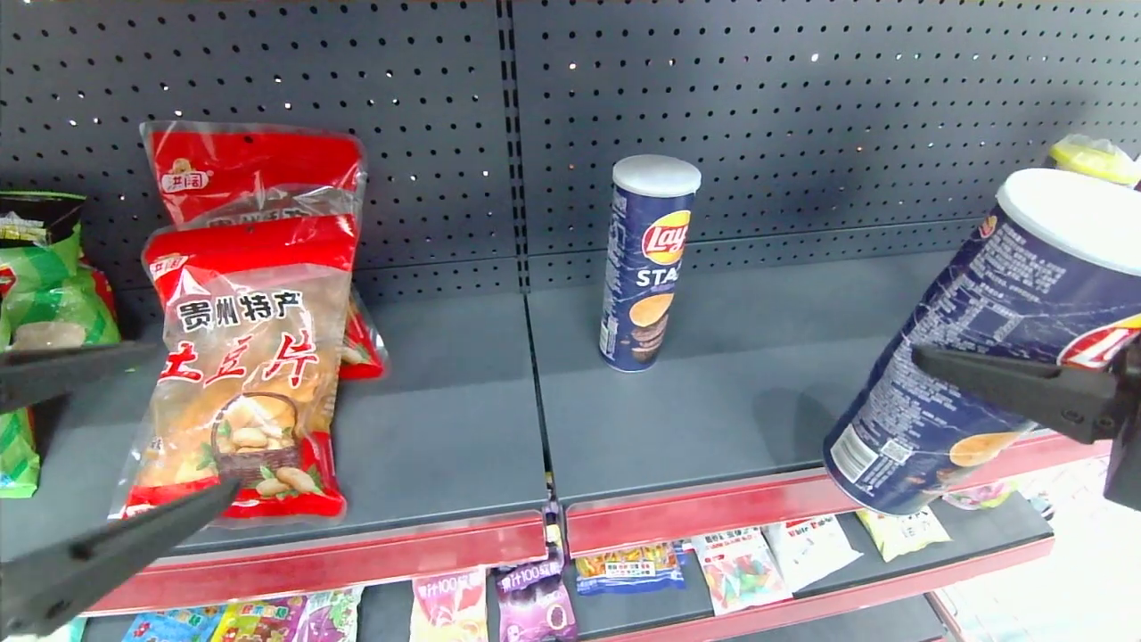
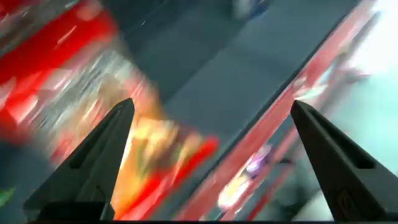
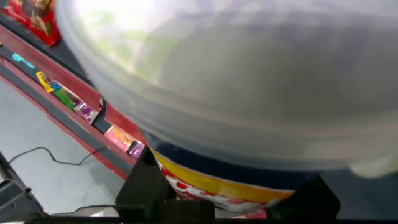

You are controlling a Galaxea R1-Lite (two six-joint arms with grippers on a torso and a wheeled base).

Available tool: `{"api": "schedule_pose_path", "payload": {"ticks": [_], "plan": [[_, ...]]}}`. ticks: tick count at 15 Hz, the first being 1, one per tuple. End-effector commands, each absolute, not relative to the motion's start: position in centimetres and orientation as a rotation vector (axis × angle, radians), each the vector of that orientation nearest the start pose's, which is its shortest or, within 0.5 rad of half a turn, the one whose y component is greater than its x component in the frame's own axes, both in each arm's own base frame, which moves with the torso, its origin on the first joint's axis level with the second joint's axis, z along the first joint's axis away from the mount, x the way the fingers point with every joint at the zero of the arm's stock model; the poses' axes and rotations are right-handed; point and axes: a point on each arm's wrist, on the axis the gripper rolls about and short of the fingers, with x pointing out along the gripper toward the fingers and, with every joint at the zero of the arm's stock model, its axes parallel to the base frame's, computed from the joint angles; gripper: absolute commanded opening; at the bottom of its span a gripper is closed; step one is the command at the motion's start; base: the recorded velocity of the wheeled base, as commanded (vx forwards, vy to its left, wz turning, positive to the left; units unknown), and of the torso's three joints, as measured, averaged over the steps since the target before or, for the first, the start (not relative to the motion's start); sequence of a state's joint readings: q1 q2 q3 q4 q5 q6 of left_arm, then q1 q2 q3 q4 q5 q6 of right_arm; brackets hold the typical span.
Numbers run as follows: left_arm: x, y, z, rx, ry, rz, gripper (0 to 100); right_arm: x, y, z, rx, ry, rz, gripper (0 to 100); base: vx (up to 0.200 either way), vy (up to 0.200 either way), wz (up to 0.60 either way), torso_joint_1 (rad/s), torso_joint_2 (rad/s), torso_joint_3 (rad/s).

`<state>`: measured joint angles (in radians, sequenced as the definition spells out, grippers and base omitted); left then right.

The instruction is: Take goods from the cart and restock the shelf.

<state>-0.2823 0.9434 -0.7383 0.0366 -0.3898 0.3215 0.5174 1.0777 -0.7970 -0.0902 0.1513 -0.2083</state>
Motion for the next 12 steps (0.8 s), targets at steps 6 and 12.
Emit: {"api": "schedule_pose_path", "payload": {"ticks": [6,12], "plan": [[27.7,-20.7,25.8,0.172,0.183,-1.147,100,13.9,7.1,27.4,-0.231,0.128,0.618,0,0.000,0.000,0.00,0.000,0.00,0.000],[31.7,-23.2,25.5,0.182,0.117,-1.056,100,15.0,7.2,27.3,-0.230,0.148,0.596,0,0.000,0.000,0.00,0.000,0.00,0.000]]}}
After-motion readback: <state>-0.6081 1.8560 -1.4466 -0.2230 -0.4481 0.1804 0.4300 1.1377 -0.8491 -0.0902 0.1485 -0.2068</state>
